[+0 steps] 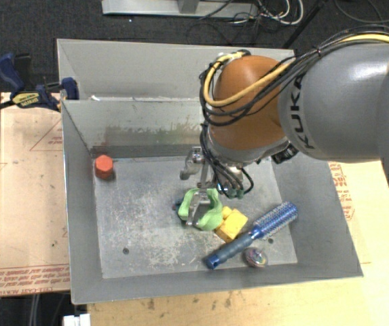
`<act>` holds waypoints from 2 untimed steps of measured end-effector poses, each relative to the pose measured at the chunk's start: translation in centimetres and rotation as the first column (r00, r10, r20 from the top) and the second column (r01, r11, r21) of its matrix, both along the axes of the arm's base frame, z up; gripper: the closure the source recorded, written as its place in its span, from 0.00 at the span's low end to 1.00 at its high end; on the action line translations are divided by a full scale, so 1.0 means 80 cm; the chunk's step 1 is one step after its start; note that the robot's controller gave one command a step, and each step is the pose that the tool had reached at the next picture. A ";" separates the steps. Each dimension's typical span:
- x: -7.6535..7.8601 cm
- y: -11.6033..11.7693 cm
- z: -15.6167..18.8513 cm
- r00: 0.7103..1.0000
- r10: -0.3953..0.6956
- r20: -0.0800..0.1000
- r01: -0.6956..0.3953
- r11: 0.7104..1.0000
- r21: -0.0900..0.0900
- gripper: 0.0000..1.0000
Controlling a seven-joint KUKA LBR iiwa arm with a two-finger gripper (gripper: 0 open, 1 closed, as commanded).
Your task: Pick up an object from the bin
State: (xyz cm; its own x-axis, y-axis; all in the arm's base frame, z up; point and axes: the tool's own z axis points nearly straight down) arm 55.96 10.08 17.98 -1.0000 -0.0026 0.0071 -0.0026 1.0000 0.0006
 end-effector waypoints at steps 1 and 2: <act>0.013 -0.121 -0.128 0.992 0.127 0.020 -0.127 0.992 0.004 0.00; 0.015 -0.120 -0.125 0.991 0.131 0.026 -0.131 0.991 0.001 1.00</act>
Offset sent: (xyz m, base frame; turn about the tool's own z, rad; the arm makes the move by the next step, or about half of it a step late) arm 0.0045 -0.0980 -0.1098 -0.1339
